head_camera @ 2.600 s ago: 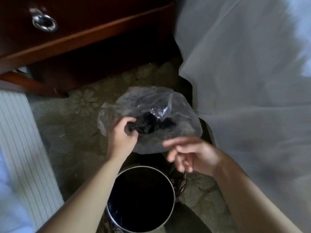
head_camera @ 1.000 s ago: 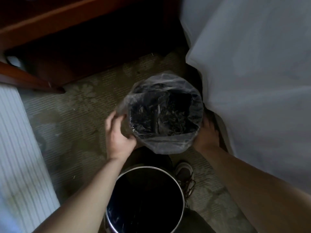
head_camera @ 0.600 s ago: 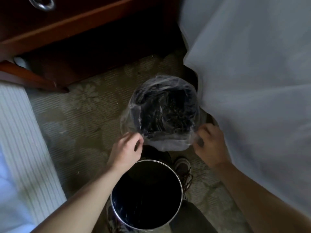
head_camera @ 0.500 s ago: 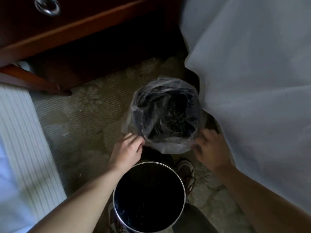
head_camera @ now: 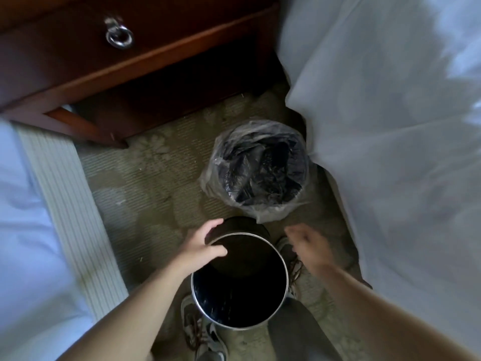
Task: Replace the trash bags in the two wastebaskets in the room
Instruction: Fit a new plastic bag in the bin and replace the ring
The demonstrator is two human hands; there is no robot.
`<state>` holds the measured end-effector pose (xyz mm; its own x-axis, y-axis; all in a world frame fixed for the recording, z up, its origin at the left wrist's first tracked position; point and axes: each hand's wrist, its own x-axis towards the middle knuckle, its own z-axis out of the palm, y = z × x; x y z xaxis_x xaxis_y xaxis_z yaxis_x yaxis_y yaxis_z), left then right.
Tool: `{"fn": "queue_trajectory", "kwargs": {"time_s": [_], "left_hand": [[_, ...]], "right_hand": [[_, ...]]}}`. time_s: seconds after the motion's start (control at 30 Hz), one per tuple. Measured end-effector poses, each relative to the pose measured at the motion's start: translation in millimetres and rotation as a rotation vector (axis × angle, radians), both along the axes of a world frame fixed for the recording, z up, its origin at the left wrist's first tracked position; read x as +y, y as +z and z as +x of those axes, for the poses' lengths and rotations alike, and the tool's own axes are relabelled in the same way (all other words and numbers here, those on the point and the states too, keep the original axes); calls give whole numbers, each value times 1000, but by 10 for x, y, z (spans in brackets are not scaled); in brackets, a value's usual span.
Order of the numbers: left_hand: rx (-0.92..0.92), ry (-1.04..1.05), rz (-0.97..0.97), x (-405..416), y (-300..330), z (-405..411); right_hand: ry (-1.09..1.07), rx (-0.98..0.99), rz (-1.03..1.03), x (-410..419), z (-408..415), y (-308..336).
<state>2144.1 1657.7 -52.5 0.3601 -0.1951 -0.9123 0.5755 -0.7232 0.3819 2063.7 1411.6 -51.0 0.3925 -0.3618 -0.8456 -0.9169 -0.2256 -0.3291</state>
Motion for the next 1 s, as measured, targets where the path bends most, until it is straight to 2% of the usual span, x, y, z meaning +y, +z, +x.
{"fn": "queue_trajectory", "kwargs": {"time_s": [0.07,0.13,0.27,0.37,0.47,0.57,0.7,0.87,1.0], "left_hand": [[-25,-142,155,70,44,-77],[-36,-181,249,123,58,-161],[3,-201,364,238,-59,-351],[-98,-234,430,317,-203,-491],[-237,-290,481,322,-193,-627],[-318,-324,516,350,-40,-675],[-369,-312,479,494,426,-586],[-489,-224,363,584,1501,-286],[-658,-198,256,550,2326,71]], "right_hand": [[109,102,107,182,-105,59],[189,157,124,326,-224,59],[234,286,20,489,-446,-113],[187,362,-67,546,-603,-301],[252,312,-219,577,-741,-309],[267,208,-263,602,-799,-158],[215,166,-256,665,-750,438],[146,-26,-300,670,-626,1503],[78,-166,-367,639,-410,2340]]}}
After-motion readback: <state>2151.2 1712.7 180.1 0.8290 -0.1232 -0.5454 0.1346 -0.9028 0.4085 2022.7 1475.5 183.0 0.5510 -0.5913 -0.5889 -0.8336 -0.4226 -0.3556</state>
